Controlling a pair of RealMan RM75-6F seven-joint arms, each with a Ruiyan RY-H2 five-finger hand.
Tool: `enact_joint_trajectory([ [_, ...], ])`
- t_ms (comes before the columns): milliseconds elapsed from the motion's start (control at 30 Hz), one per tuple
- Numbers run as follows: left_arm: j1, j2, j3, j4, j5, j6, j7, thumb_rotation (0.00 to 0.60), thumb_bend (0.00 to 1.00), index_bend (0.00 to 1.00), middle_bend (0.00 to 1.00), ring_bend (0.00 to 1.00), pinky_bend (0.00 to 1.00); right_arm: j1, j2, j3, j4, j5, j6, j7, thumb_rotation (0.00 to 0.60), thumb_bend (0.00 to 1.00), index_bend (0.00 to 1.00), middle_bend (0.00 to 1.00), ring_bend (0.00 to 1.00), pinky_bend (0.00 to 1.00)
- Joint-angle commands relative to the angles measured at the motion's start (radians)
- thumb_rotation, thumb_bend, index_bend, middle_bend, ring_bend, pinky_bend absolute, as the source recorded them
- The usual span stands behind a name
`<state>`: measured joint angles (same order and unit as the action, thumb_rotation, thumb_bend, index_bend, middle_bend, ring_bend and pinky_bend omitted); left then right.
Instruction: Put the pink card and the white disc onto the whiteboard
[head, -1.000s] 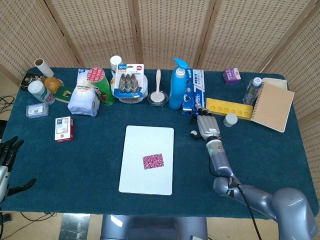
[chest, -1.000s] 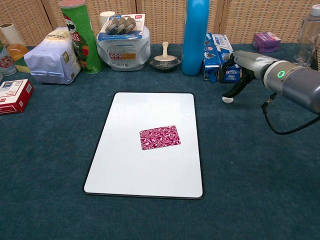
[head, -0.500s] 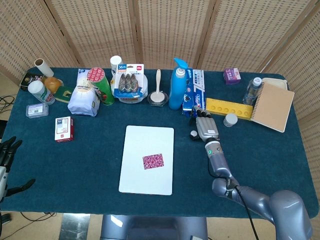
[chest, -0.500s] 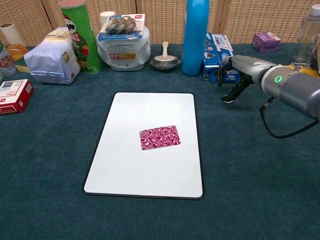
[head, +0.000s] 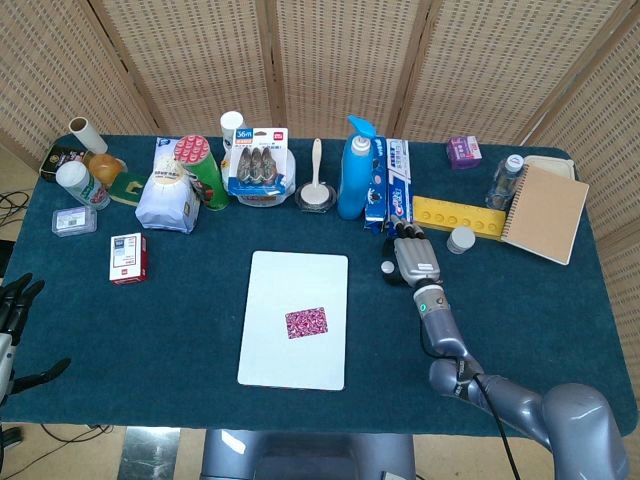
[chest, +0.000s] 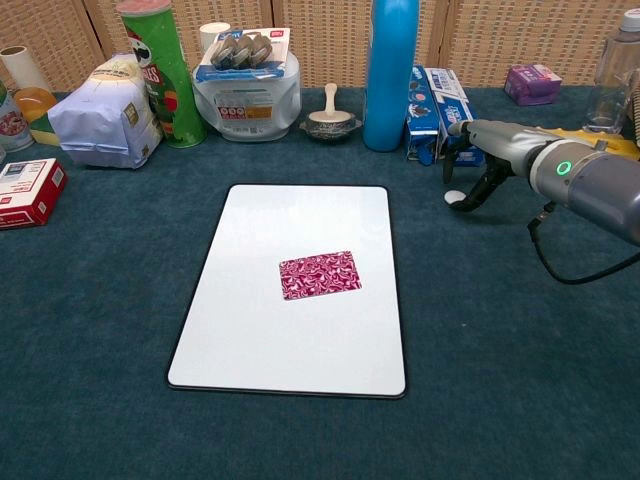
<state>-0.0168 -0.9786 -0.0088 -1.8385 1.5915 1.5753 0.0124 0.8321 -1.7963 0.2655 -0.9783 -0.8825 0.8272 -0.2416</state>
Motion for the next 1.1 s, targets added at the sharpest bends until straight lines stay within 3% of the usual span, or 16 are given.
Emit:
enact_joint_trajectory([
  [33, 0.0, 0.0, 0.0, 0.0, 0.0, -0.001, 0.001, 0.6, 0.05, 0.0, 0.0, 0.0, 0.0, -0.003, -0.004, 0.002, 0.009, -0.009, -0.001, 0.003, 0.6, 0.31, 0.43, 0.0, 0.0, 0.0],
  [467, 0.0, 0.0, 0.0, 0.0, 0.001, 0.0, 0.0, 0.6, 0.05, 0.0, 0.0, 0.0, 0.0, -0.021, -0.027, 0.009, 0.044, -0.052, 0.019, 0.026, 0.6, 0.31, 0.43, 0.0, 0.0, 0.0],
  [1100, 0.001, 0.001, 0.001, 0.002, 0.004, 0.001, -0.004, 0.6, 0.05, 0.0, 0.0, 0.0, 0.0, -0.078, -0.003, -0.009, -0.019, -0.123, 0.07, 0.04, 0.6, 0.31, 0.45, 0.0, 0.0, 0.0],
])
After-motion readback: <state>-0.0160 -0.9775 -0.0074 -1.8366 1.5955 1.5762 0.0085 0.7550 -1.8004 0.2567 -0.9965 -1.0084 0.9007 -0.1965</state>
